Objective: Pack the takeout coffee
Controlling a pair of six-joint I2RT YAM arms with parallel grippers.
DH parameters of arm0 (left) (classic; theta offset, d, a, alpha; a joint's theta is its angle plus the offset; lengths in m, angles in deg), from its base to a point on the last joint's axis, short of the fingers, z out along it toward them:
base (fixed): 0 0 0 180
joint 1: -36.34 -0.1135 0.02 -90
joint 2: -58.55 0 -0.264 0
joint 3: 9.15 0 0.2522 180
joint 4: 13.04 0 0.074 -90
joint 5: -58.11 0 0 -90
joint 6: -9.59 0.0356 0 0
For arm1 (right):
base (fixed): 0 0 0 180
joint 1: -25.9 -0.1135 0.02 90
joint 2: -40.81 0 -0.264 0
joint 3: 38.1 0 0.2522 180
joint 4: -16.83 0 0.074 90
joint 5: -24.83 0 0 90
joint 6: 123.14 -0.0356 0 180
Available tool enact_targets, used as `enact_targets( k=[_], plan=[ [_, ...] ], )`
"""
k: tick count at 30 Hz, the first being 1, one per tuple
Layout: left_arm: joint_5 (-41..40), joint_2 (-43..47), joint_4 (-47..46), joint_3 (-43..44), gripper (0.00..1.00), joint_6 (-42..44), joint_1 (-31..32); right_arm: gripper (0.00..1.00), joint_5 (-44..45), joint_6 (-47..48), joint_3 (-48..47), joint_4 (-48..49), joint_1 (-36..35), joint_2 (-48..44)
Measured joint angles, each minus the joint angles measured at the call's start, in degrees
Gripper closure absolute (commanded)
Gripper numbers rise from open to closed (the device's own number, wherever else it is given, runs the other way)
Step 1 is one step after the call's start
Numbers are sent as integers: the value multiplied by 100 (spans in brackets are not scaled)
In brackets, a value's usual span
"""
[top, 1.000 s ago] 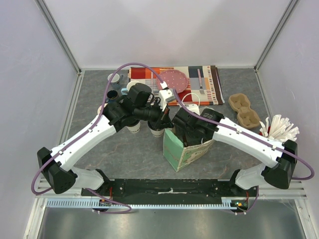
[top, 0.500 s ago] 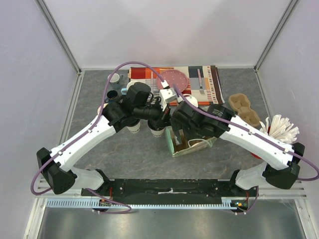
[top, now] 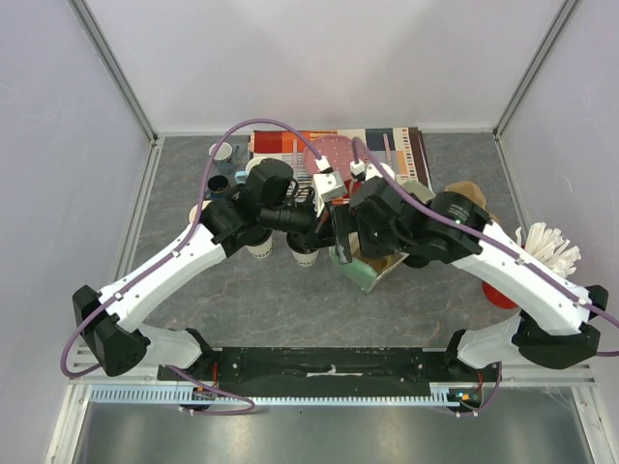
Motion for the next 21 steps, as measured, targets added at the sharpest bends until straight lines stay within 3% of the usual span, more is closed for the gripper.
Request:
enact_targets(
  k=[21],
  plan=[
    [1757, -142, 1040, 79, 98, 42, -260, 2, 323, -103, -382, 621, -2, -608]
  ],
)
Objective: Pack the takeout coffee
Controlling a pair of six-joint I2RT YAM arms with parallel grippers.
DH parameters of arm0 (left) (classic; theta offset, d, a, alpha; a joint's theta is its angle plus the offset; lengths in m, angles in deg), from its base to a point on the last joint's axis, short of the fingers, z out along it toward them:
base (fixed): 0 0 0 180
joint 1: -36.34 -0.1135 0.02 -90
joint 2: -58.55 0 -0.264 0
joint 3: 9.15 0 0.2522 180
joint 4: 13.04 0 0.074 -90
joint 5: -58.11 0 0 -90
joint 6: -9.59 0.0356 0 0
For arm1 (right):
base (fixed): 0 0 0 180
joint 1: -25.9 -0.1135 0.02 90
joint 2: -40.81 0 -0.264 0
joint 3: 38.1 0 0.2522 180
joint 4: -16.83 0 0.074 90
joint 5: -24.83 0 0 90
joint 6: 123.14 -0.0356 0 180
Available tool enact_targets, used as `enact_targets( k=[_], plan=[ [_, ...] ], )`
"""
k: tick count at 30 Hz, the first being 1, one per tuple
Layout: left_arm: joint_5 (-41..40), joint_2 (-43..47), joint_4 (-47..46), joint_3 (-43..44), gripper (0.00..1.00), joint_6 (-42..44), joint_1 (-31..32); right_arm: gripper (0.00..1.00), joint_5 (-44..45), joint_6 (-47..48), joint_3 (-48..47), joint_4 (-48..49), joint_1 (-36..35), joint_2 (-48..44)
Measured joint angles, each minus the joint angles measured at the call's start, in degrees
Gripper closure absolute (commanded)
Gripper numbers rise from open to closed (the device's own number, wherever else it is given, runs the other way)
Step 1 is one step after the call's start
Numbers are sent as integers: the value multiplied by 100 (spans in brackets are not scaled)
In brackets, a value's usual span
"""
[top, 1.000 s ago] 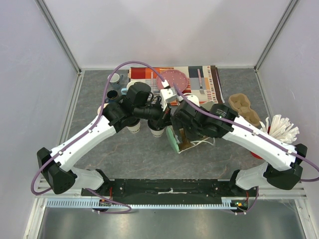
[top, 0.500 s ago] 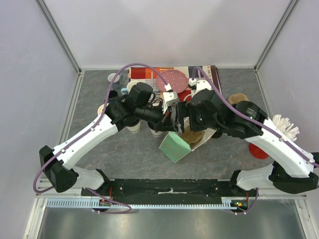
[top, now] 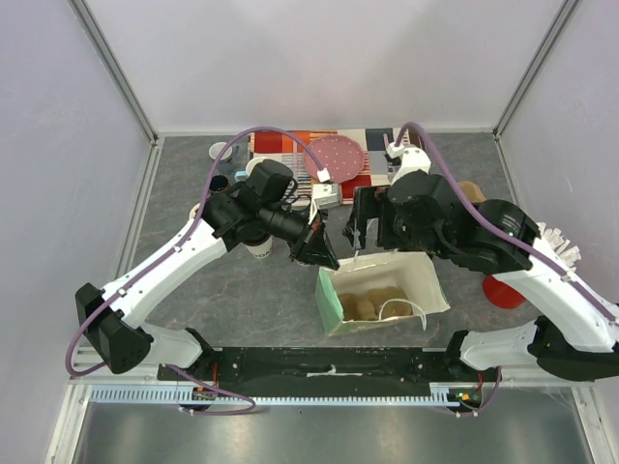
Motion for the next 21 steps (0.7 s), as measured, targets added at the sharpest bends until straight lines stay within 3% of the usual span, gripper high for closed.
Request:
enact_targets(
  k=[8, 15, 21],
  plan=[
    [59, 59, 262, 11, 98, 835, 13, 2, 763, -535, 1029, 85, 0, -1010],
    [122, 654, 203, 13, 98, 1427, 216, 2, 1600, -1067, 1569, 142, 0, -2006],
    [-192, 841, 55, -76, 98, 2439, 476, 2, 1720, -1156, 1685, 273, 0, -1939]
  ],
)
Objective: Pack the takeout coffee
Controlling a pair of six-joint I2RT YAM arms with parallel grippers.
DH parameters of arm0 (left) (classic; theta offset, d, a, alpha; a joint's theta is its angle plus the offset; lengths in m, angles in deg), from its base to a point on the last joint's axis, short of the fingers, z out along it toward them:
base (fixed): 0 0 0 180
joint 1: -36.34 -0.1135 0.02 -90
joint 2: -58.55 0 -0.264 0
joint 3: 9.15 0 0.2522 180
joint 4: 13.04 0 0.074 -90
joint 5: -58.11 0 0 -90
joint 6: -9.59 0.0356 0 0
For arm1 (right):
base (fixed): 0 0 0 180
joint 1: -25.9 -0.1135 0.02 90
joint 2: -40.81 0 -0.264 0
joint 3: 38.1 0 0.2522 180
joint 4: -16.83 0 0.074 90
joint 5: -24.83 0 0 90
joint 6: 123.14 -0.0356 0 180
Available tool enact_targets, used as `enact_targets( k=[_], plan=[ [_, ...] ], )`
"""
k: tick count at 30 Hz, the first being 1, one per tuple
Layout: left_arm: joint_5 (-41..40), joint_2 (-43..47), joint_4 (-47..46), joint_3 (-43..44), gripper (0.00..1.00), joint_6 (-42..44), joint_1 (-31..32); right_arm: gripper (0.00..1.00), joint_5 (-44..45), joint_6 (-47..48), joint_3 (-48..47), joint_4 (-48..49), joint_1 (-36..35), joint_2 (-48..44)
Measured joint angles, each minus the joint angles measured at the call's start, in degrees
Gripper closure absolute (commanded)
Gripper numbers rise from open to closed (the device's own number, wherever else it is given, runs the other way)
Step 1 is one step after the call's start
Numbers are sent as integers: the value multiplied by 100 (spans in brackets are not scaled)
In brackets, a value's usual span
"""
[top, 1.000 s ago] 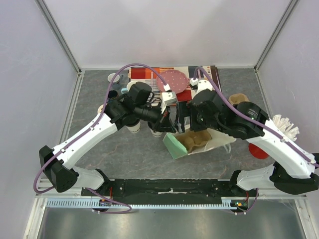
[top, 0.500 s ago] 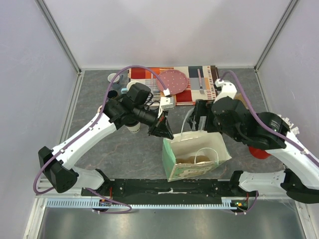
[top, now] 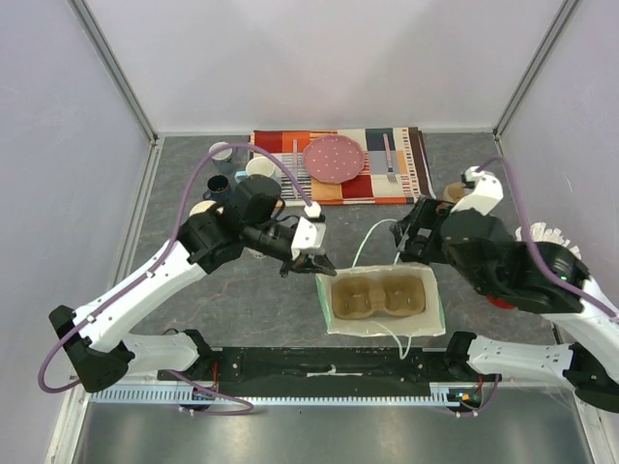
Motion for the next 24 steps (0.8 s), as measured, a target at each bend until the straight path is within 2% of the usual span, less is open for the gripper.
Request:
enact_targets(
  k=[5, 10, 15, 22, 24],
  plan=[
    [-479, 153, -85, -654, 98, 866, 295, 2, -74, -63, 529, 66, 0, 192],
    [-649, 179, -181, -706, 98, 981, 337, 2, -122, -138, 647, 72, 0, 76],
    [-780, 131, -254, -671, 98, 564, 317, 2, -120, -33, 531, 52, 0, -55],
    [-839, -293, -273, -400, 98, -232, 114, 2, -127, 433, -55, 98, -9, 280],
    [-922, -404, -269, -302, 69, -358, 68, 2, -127, 562, -118, 94, -9, 317]
  ],
)
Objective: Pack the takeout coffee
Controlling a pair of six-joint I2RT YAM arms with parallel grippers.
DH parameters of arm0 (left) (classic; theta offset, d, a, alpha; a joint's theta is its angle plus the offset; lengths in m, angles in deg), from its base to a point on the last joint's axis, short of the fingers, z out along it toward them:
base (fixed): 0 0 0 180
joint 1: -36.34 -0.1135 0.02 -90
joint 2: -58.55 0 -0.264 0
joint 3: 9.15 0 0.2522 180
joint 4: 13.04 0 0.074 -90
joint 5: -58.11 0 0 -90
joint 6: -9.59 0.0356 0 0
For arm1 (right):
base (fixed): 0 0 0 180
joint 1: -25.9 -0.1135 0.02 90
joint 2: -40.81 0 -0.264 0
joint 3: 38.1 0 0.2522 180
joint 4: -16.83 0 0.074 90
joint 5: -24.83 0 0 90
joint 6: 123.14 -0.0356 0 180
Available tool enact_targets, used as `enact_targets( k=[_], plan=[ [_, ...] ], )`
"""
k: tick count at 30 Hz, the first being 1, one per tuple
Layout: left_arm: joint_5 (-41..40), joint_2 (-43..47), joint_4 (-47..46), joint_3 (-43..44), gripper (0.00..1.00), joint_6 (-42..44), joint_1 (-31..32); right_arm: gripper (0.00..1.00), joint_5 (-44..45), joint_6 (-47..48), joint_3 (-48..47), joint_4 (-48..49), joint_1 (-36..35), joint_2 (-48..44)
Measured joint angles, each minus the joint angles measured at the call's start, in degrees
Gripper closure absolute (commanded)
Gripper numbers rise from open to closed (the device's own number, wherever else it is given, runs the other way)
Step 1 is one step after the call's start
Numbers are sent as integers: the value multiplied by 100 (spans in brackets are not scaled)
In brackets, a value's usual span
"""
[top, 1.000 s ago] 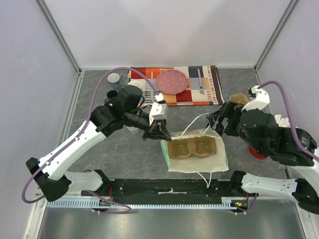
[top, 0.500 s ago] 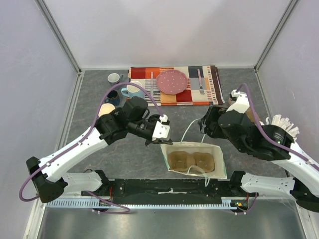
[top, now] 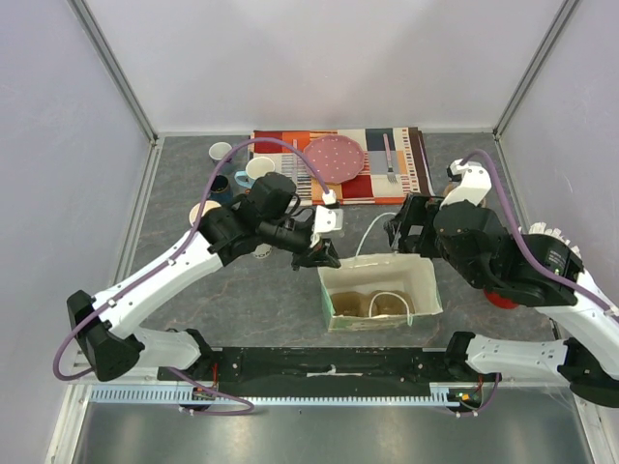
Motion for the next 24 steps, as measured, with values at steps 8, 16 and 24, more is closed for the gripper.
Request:
enact_targets(
  k=[8, 16, 24],
  plan=[
    [-507, -542, 216, 992, 16, -146, -57, 2, 94, 883, -798, 186, 0, 507],
    [-960, -964, 986, 2472, 14, -131, -83, 2, -262, 1554, -1504, 411, 0, 664],
    [-2022, -962, 2271, 2942, 16, 168, -216, 2, -490, 1818, -1987, 431, 0, 610]
  ],
)
